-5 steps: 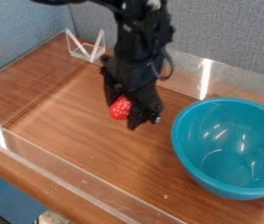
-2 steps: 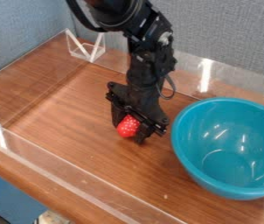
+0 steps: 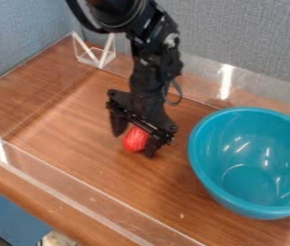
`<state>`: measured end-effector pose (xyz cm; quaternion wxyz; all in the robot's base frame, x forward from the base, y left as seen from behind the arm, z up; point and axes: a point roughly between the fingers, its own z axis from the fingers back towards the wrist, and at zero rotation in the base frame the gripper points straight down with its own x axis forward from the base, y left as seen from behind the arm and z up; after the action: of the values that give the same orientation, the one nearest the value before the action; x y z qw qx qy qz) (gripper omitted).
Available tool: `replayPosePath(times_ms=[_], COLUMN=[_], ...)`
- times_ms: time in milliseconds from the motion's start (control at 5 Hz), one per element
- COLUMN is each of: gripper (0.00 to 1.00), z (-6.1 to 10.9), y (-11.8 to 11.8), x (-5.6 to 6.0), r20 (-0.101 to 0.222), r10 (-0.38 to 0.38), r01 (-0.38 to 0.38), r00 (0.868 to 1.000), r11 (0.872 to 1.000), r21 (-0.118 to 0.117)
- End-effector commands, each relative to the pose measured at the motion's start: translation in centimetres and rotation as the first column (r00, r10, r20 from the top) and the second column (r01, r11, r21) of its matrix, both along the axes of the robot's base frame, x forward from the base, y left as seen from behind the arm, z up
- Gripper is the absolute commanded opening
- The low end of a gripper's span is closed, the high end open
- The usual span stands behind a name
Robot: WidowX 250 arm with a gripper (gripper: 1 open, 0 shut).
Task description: Remove the strawberry from inside the blue bowl and put it on the table
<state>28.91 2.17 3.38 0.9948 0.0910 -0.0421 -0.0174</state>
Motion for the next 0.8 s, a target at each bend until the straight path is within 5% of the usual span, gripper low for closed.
replayPosePath(times_ms=[0,200,600], gripper=[1.00,0.00,0.00], z=[1.5,1.3,3.5], y=[0.9,1.4,-0.3], x=[0.3,-0.3,-1.4], r20=[0.056,0.058,0.079], r10=[0.034,0.062,-0.071], r01=[-0.034,-0.062,0.073], r00=[0.998,0.996,0.994], r11=[0.999,0.998,0.997], r21=[0.001,-0.005,-0.024])
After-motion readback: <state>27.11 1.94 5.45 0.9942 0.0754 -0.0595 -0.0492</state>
